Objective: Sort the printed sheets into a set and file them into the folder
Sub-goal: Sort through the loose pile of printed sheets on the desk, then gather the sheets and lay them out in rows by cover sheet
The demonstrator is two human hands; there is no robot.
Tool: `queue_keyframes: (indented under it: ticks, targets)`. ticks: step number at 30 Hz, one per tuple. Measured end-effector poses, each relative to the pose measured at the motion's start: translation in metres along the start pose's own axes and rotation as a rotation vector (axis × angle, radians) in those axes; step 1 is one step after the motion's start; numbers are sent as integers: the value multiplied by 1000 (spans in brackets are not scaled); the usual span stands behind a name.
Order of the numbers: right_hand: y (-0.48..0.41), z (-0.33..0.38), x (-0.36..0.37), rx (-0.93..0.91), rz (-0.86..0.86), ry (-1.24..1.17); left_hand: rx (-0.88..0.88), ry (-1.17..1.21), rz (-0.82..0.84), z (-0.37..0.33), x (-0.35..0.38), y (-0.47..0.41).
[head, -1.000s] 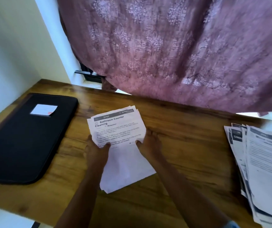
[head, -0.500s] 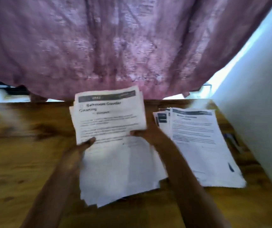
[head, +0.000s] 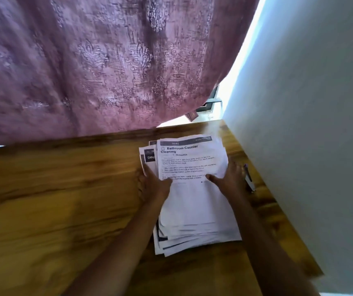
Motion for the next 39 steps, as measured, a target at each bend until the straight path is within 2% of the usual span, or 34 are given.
queue_keyframes:
  ticks: [2,5,8,11,14,19,22,24,26,30,32,34,37,39]
  targets:
    - [2,-11,8,24,16,-28,-45,102,-20,6,-1,-1]
    - [13,-6,18,21,77,-59,-172,434,55,8,-10,-2]
    - [25,10,25,8,131,-108,-285,545,55,22,-32,-8]
    - [46,36,35,-28,200,-172,-327,567,1,45,-71,-20]
    - [83,73,55,-25,317,-298,-346,540,39,72,-117,-24]
    - [163,144,92,7,426,-479,-221,374,-167,121,-196,-39]
    - [211,180,111,30,432,-544,-166,209,-209,146,-236,-52]
    - [236,200,119,50,427,-565,-173,273,-181,161,-261,-63]
    - [251,213,124,37,421,-534,-196,395,-85,176,-283,-77]
    - [269,223,132,59,375,-556,-439,572,156,215,-323,-76]
    - [267,225,132,74,417,-572,-476,583,232,225,-333,-64]
    - [256,228,131,104,501,-569,-428,578,240,233,-336,-60]
    - [237,239,130,147,585,-538,-363,577,168,238,-333,-59]
    - [232,249,129,155,609,-700,-370,673,176,232,-333,-59]
Point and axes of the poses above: each hand's wrist, its own y-axis away from the middle knuckle, its own x-axis out of the palm, z = x × y, the point moved 3 cm from there along -y, towards the middle knuckle, and after that the axes turned 13 degrees about -z, right-handed, at the moved point
